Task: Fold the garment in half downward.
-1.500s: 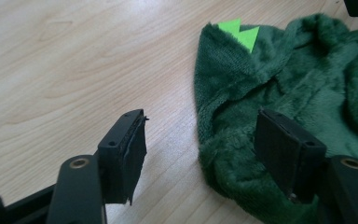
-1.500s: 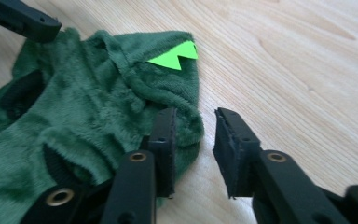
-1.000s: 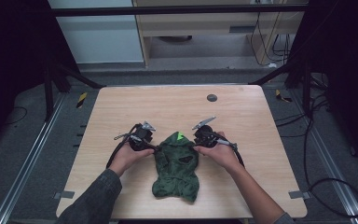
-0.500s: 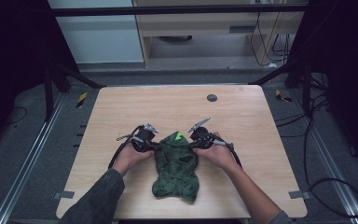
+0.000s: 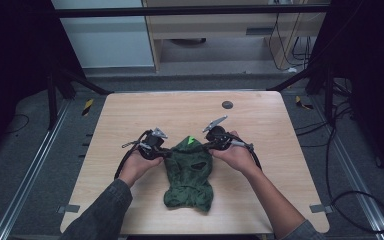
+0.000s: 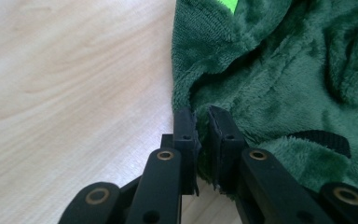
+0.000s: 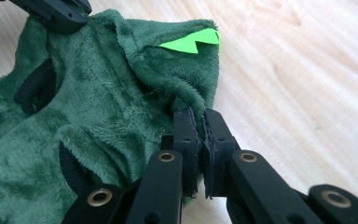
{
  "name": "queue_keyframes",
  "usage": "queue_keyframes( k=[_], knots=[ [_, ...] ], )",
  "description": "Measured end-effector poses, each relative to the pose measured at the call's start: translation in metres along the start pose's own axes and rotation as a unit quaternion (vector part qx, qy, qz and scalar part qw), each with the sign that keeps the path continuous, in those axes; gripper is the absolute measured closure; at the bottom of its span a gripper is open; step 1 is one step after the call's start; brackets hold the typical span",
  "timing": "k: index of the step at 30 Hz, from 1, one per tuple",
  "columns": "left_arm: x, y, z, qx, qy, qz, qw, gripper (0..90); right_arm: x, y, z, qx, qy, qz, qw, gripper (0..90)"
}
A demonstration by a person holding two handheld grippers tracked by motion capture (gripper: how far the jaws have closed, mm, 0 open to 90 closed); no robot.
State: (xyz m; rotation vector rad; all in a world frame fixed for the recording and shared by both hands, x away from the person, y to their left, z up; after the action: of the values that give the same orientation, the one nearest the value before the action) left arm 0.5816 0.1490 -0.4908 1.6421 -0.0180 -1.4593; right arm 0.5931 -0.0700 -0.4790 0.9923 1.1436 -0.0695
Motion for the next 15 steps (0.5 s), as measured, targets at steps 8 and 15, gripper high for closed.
queue_keyframes(
  k=[8,15],
  knots=[
    [-0.01,0.008,-0.007,0.004,0.013,0.008,0.9999,82.2,-0.006,0.017,0.005,-0.003,-0.01,0.012,0.9999,85.7],
    [-0.018,0.017,-0.012,0.008,0.024,0.012,0.9996,82.2,-0.012,0.03,0.006,-0.013,-0.016,0.026,0.9994,85.6]
  ],
)
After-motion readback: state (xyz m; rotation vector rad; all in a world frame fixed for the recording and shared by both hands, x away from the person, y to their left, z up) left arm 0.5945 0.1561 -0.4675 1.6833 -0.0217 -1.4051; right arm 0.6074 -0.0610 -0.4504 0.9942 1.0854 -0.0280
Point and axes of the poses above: each handheld gripper's, and its own axes: x roughly forward along the jaws, y roughly out of its top, z roughly to its right, the point moved 4 cm from there along x, roughly forward along the jaws, and after that the axes turned 6 degrees about -y, right-handed, at the moved point
